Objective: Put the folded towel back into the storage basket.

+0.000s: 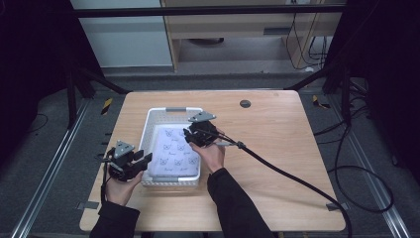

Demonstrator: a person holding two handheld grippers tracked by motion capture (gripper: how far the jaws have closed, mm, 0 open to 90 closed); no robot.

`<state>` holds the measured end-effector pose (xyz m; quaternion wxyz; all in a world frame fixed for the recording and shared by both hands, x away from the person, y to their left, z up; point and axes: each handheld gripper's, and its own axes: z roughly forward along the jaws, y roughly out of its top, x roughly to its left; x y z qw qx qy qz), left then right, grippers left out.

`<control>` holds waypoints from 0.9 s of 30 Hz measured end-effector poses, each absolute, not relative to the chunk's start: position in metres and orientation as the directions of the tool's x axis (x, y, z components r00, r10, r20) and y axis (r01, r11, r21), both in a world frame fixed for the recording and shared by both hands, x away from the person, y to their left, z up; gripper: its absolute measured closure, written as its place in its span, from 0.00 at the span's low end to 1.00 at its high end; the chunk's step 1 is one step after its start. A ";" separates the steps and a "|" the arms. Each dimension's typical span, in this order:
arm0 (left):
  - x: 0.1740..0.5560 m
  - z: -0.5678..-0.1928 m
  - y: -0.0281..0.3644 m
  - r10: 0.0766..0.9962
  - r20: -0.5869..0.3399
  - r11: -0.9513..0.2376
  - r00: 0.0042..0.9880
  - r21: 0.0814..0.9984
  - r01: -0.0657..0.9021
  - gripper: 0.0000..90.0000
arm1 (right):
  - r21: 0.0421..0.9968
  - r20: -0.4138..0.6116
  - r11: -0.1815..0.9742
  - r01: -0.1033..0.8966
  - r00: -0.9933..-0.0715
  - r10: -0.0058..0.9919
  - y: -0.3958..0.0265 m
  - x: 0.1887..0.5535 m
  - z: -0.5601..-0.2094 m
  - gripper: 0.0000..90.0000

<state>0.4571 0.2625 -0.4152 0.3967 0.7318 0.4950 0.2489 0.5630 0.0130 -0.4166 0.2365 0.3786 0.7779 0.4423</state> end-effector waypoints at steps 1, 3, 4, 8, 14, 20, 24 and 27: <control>0.456 -0.414 0.264 0.921 -0.029 -0.193 0.389 0.832 0.520 0.67 | 0.869 -0.030 0.318 0.379 -0.601 0.798 0.010 0.562 -0.415 0.50; 0.455 -0.413 0.265 0.921 -0.032 -0.187 0.388 0.837 0.514 0.66 | 0.873 -0.023 0.309 0.378 -0.601 0.799 0.005 0.559 -0.412 0.44; 0.454 -0.412 0.266 0.921 -0.031 -0.187 0.388 0.839 0.511 0.65 | 0.872 -0.020 0.308 0.380 -0.602 0.798 0.002 0.558 -0.410 0.42; 0.452 -0.410 0.270 0.922 -0.035 -0.176 0.386 0.849 0.498 0.61 | 0.875 -0.021 0.308 0.374 -0.606 0.795 -0.014 0.549 -0.404 0.34; 0.448 -0.408 0.274 0.919 -0.014 -0.190 0.394 0.859 0.476 0.52 | 0.884 -0.010 0.295 0.363 -0.616 0.788 -0.038 0.537 -0.401 0.26; 0.444 -0.410 0.275 0.914 0.000 -0.211 0.406 0.854 0.475 0.47 | 0.888 0.012 0.271 0.370 -0.610 0.792 -0.068 0.524 -0.404 0.22; 0.442 -0.411 0.275 0.911 0.002 -0.211 0.411 0.860 0.464 0.46 | 0.891 0.027 0.255 0.376 -0.603 0.797 -0.088 0.514 -0.408 0.20; 0.441 -0.412 0.274 0.909 0.007 -0.220 0.417 0.857 0.466 0.45 | 0.890 0.034 0.245 0.384 -0.593 0.804 -0.106 0.507 -0.412 0.19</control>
